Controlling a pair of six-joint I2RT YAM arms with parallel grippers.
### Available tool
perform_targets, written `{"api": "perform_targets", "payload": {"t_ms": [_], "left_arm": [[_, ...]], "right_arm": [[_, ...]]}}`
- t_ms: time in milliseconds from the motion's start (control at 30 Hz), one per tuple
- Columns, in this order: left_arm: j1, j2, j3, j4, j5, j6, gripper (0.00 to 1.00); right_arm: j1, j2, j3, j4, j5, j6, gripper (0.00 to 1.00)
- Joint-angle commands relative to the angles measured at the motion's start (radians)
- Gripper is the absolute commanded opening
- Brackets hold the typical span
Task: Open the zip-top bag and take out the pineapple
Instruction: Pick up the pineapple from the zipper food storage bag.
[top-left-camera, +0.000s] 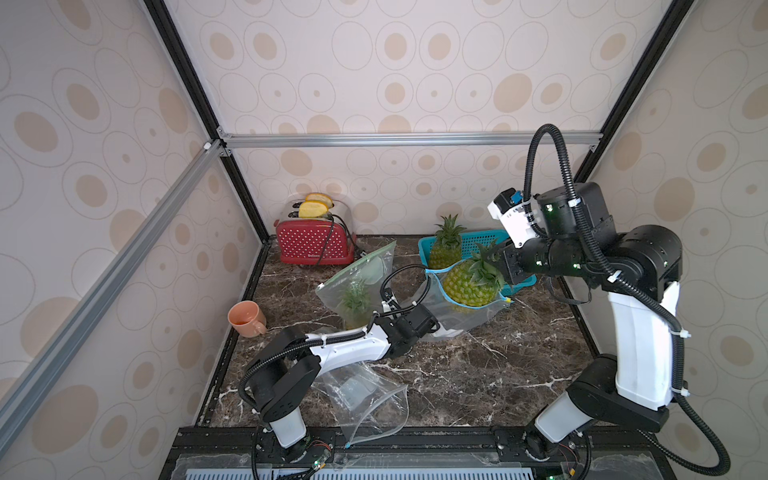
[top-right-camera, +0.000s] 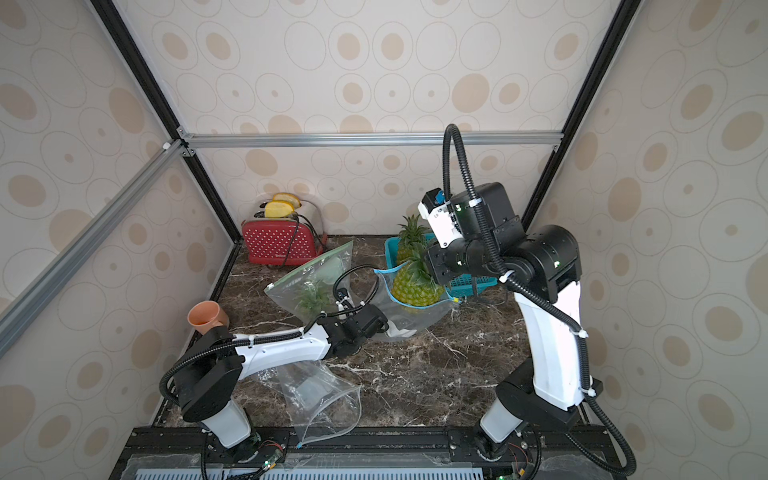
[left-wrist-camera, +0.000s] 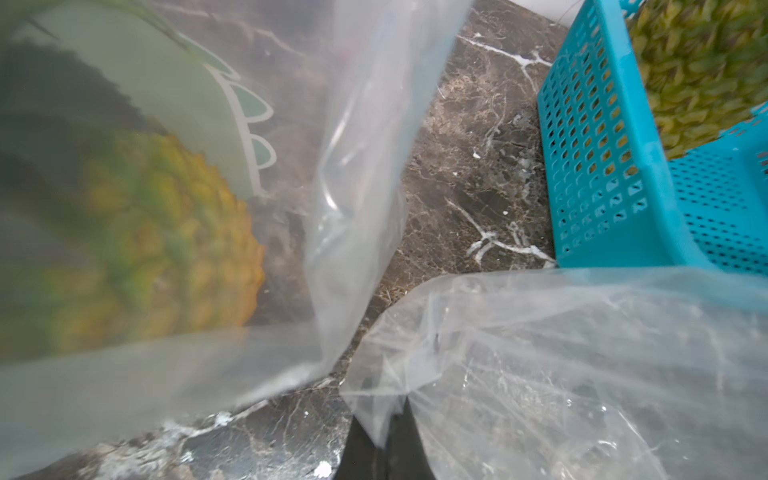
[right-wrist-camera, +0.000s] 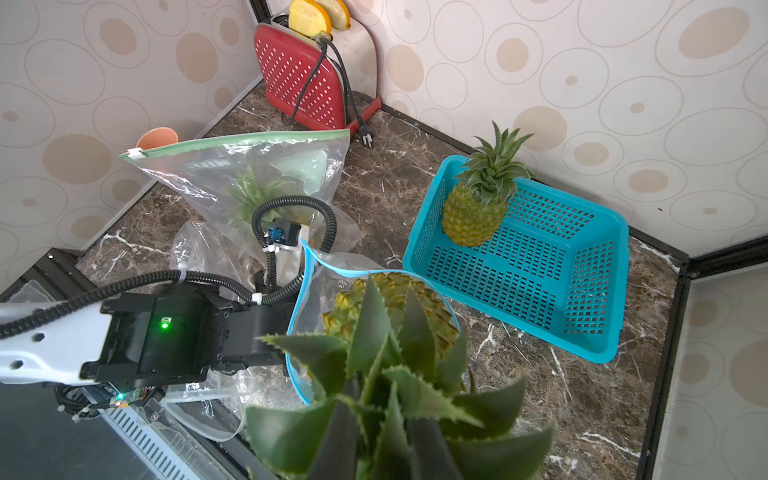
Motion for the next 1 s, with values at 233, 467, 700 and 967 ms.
{"api": "perform_targets", "payload": {"t_ms": [233, 467, 700, 967], "left_arm": [[-0.024, 0.137, 0.200, -0.241, -0.062, 0.044, 0.00], [-0.026, 0.267, 0.364, -0.317, -0.021, 0.155, 0.00], [-0.042, 0.335, 0.557, -0.534, -0.107, 0.294, 0.00], [-0.015, 0.458, 0.676, -0.579, 0.030, 0.468, 0.00]], "right_arm": [[-0.044, -0.056, 0.079, 0.074, 0.011, -0.025, 0.00], [-0.049, -0.124, 0.054, 0.103, 0.043, -0.033, 0.00], [-0.050, -0.186, 0.011, 0.132, 0.064, -0.040, 0.00], [-0.049, -0.248, -0.011, 0.170, 0.047, -0.043, 0.00]]}}
